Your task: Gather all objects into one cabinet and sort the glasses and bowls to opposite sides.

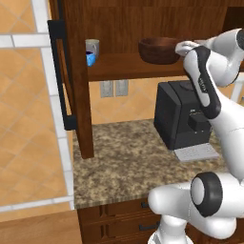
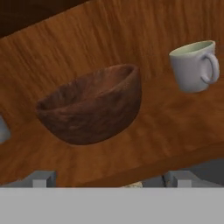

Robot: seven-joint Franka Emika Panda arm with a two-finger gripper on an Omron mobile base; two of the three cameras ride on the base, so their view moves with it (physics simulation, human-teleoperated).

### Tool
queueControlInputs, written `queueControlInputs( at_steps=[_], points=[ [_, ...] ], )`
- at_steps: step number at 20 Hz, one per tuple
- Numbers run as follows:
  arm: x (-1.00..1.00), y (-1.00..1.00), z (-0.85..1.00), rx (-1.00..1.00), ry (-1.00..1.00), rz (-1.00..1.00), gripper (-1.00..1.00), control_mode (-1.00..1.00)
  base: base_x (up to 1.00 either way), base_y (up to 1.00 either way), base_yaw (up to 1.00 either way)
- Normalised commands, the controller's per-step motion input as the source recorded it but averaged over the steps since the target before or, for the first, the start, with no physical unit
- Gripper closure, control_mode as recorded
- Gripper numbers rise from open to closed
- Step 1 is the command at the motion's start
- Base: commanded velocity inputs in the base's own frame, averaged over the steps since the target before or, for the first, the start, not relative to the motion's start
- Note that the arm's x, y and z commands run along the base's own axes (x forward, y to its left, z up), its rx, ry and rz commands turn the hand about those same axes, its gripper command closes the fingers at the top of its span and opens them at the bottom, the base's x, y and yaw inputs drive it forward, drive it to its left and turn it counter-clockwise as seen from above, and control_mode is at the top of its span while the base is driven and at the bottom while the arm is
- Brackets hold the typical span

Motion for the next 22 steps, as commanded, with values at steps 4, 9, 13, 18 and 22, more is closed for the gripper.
queueControlInputs(
  at_steps=[4,9,13,18,22],
  points=[
    [0.03,-0.45,0.0,0.08,0.03,0.08,-1.0,-1.0,0.0,0.0,0.0],
    [0.12,-0.32,0.0,0.05,0.01,0.02,-1.0,-1.0,0.0,0.0,0.0],
    [0.1,-0.37,0.0,-0.01,0.0,0.01,-1.0,-1.0,0.0,0.0,0.0],
    [0.0,-0.35,-0.1,-0.19,-0.01,0.0,-1.0,-1.0,0.0,0.0,0.0],
    [-0.02,-0.28,-0.13,-0.27,-0.03,0.0,-1.0,-1.0,0.0,0.0,0.0]
  ],
)
